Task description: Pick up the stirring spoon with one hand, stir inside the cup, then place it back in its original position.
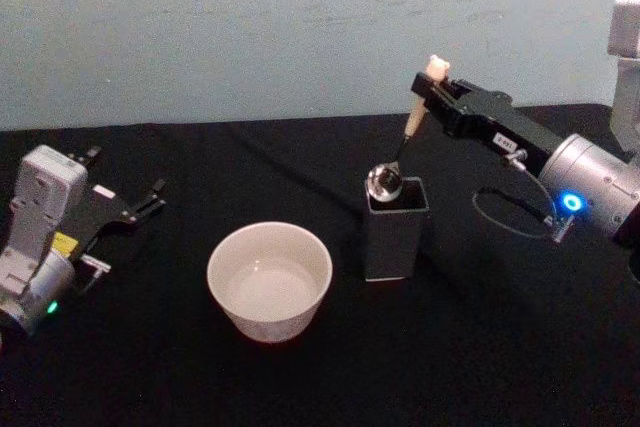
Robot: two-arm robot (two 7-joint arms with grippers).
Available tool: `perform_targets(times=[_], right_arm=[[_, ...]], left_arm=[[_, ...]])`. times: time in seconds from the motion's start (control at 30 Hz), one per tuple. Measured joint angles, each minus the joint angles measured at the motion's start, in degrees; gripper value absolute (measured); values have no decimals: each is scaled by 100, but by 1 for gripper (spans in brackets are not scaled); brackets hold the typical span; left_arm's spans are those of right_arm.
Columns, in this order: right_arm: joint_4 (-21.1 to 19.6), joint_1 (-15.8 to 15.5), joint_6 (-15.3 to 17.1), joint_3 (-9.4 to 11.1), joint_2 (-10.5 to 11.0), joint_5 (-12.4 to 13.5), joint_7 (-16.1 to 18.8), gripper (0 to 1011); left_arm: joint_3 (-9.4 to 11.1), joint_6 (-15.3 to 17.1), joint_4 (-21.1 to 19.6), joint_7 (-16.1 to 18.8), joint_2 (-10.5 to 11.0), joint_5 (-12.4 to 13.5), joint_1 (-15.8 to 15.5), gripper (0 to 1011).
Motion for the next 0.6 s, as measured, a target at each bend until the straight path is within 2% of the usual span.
perform_targets(times=[0.6], right_arm=[[192, -80, 103, -305, 84, -295, 18, 204]], left_arm=[[0, 0, 0, 0, 0, 0, 0, 1001]])
